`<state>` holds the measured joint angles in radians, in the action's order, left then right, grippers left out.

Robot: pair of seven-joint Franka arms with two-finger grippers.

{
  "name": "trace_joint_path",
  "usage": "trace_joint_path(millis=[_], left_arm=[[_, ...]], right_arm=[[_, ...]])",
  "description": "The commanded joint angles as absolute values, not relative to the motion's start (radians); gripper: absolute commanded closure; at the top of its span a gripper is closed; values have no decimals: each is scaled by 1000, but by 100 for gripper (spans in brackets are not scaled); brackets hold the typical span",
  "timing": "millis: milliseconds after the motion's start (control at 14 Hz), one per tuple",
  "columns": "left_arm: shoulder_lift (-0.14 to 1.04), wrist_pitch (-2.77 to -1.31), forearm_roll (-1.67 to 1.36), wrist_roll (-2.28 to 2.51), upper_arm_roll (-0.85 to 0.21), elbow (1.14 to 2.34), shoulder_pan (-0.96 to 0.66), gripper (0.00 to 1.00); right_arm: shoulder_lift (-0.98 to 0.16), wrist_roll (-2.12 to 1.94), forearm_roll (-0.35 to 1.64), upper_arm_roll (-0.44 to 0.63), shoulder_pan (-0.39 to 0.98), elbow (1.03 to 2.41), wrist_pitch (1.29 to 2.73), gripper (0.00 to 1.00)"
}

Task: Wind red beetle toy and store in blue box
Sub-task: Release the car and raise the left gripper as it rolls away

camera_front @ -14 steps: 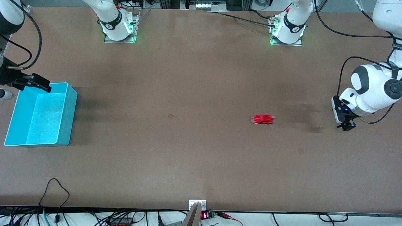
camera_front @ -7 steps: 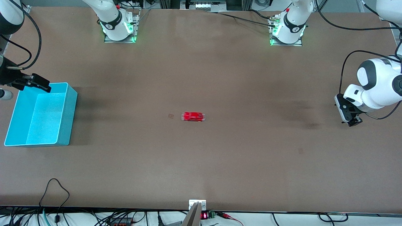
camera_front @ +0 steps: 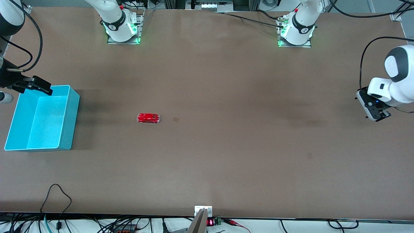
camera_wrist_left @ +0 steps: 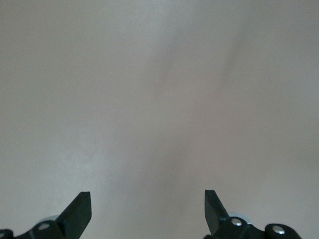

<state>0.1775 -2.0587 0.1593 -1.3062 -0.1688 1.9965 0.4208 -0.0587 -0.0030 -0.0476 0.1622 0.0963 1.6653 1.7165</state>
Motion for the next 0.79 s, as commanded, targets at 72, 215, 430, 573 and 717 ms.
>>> trace_joint_path(millis=[72,215,430,573,717], left_arm=[[186,-1840,161,-1133,-250,1840,423,0],[186,-1769,121,-986,-310,1800,423,0],[186,-1688,48,-749,-357,1735,423,0],[186,-1674,31,-623,-382,1721,417,0],[190,-1591,35,-482,-420,1648,414,0]], right_arm=[[-64,-9,-49,161,92,1654,1717,0],[-64,-8,-48,161,92,1654,1717,0],[-64,-8,-48,161,92,1652,1717,0],[-64,-8,-45,161,92,1652,1717,0],[-64,-11,-44,161,92,1652,1717,0]])
